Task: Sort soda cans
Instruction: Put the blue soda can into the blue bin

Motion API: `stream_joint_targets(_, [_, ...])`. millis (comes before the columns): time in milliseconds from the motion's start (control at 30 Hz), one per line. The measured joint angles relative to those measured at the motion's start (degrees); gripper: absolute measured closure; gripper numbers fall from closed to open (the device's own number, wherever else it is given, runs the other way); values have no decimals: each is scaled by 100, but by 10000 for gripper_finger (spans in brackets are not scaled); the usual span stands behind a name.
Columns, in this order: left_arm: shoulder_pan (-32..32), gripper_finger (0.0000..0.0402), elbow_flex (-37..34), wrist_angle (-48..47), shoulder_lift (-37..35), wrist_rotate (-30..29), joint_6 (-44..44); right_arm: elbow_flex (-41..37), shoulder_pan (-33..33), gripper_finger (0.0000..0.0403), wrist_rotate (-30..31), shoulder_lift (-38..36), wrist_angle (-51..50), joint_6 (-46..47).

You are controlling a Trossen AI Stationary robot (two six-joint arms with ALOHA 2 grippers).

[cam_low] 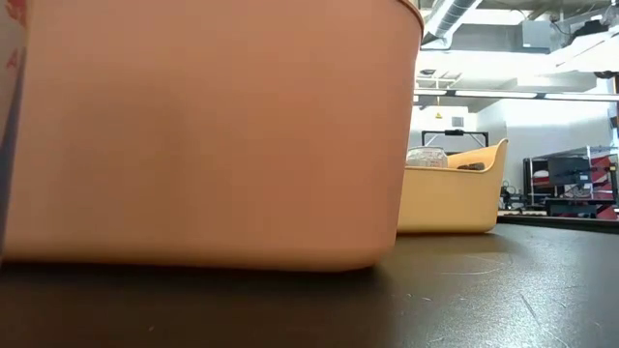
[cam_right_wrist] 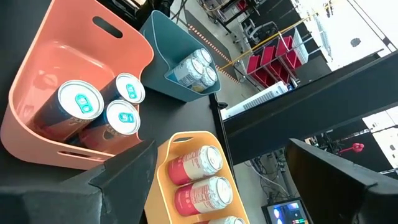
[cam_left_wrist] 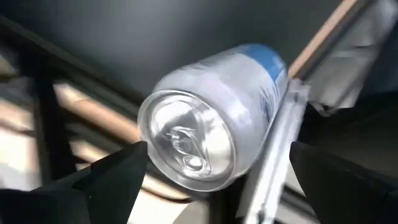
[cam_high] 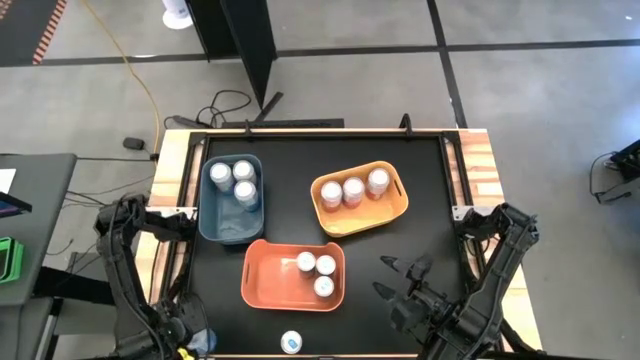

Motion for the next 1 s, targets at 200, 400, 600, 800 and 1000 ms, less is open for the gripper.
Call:
stream_joint_targets(200, [25, 17, -7, 421, 24, -118, -119, 0, -43, 35, 0, 0, 0, -2])
stream_joint_targets(400, [27, 17, -37, 61, 24, -162, -449, 0, -43, 35, 0, 0, 1, 50])
stream_joint_targets(600, [91, 17, -37, -2, 22, -159, -299, 0, -52, 35, 56, -41, 9, 77])
stream_joint_targets(800, [153, 17, -37, -102, 22, -661, -326, 4, -108, 35, 263, -53, 4, 26])
stream_joint_targets(1000, [172, 17, -36, -102, 18, -2933, 2409, 4, -368, 35, 381, -55, 2, -117])
